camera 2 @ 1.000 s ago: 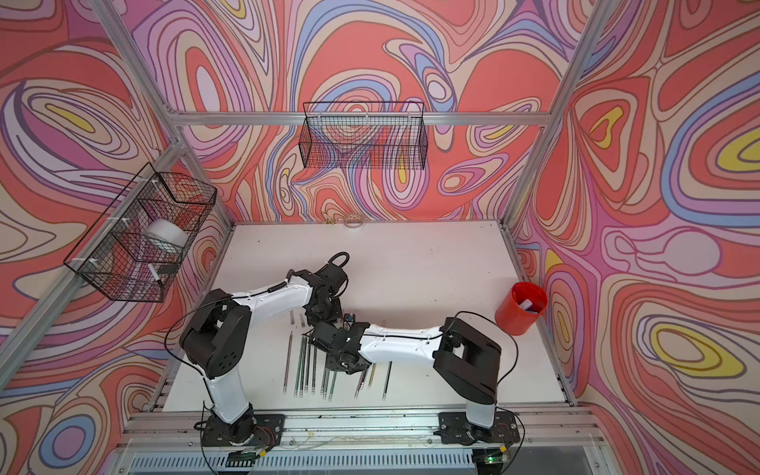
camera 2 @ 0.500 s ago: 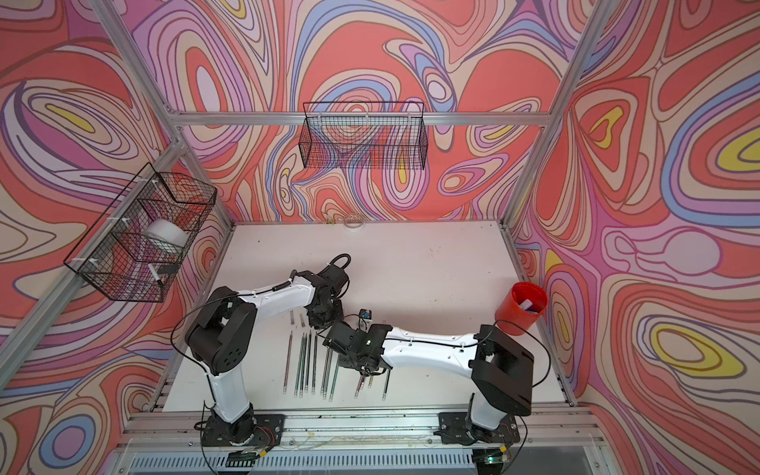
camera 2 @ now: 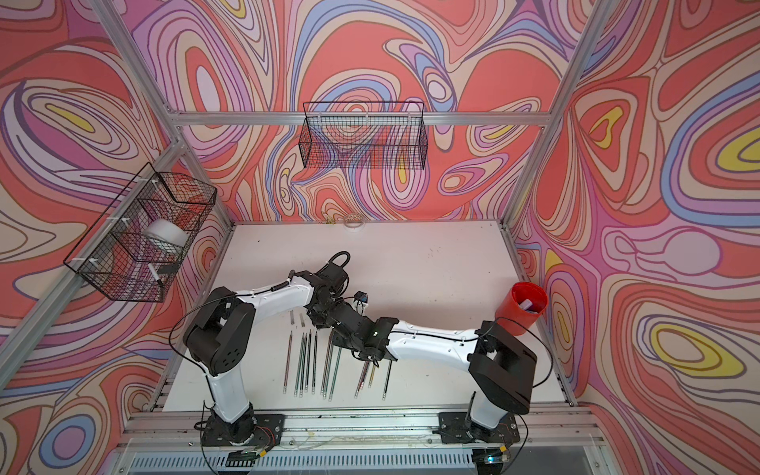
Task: Remove the protective cover of the pencils
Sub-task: Pick up the pencil from the center of the board.
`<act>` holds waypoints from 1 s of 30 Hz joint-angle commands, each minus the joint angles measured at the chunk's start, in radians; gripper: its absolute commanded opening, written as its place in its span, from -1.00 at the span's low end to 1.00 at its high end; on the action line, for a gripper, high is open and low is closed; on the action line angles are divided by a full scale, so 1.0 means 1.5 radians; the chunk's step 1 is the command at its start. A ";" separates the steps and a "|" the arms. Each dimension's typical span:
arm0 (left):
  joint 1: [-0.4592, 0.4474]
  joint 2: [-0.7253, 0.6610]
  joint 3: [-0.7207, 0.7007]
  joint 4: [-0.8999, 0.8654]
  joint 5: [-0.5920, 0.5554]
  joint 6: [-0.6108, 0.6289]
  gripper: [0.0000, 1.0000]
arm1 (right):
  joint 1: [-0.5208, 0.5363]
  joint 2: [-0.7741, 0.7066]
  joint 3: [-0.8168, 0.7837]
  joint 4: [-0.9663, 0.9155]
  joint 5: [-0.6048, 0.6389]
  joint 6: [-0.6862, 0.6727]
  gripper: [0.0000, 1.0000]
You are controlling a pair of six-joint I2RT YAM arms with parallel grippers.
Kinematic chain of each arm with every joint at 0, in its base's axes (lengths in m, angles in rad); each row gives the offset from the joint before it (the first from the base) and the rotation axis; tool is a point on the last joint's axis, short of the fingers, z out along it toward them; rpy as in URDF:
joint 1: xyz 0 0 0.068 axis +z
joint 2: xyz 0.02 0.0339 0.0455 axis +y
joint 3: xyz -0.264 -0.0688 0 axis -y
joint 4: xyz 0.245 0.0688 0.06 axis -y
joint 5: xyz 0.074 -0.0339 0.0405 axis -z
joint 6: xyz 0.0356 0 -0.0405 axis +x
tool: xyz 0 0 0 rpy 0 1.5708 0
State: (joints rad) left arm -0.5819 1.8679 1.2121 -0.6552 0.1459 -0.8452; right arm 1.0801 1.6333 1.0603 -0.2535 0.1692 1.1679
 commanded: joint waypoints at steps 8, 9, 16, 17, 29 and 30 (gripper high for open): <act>0.014 -0.043 -0.018 0.009 0.027 -0.030 0.26 | -0.011 0.050 0.003 0.083 0.031 0.005 -0.48; 0.016 -0.046 -0.017 0.002 0.021 -0.030 0.26 | -0.012 0.053 0.005 0.083 0.030 0.006 -0.48; 0.020 -0.065 -0.020 -0.007 0.010 -0.031 0.24 | -0.013 0.078 0.019 0.085 0.030 0.008 -0.51; 0.021 -0.068 -0.022 -0.002 0.016 -0.032 0.24 | -0.013 0.084 0.024 0.084 0.031 0.006 -0.52; 0.026 -0.100 -0.042 0.023 0.058 -0.045 0.31 | -0.034 0.145 0.051 0.123 0.039 0.029 -0.46; 0.028 -0.101 -0.044 0.027 0.064 -0.046 0.32 | -0.035 0.146 0.047 0.135 0.038 0.028 -0.45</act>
State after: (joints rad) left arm -0.5411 1.7496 1.1660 -0.6140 0.2070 -0.8948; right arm 1.0431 1.8336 1.1076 -0.1001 0.1986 1.1934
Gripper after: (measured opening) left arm 0.656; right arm 0.272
